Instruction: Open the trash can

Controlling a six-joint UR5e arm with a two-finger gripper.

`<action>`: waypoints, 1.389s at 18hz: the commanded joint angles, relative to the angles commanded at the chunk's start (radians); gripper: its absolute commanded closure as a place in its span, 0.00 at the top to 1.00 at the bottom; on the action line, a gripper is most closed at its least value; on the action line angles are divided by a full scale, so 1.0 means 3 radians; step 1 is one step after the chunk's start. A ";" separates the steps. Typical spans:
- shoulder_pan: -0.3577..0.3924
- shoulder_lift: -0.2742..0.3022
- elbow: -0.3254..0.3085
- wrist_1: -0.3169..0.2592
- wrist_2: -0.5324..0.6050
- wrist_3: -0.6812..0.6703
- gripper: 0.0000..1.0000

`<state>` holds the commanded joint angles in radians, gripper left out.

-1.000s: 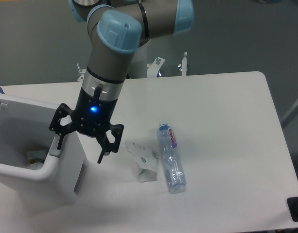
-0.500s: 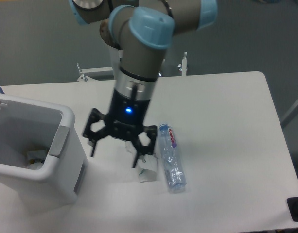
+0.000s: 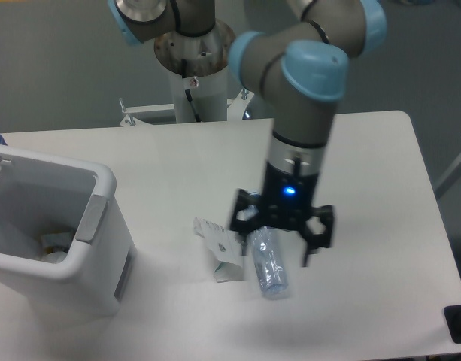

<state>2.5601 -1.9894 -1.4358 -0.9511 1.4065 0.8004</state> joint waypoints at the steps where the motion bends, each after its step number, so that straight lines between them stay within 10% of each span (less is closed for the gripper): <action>1: 0.0036 -0.0066 0.0000 0.0005 0.0041 0.0128 1.00; 25: 0.0051 -0.0103 -0.0281 0.0005 0.0241 0.1009 1.00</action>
<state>2.5756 -2.0203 -1.5202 -0.9495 1.4787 1.1029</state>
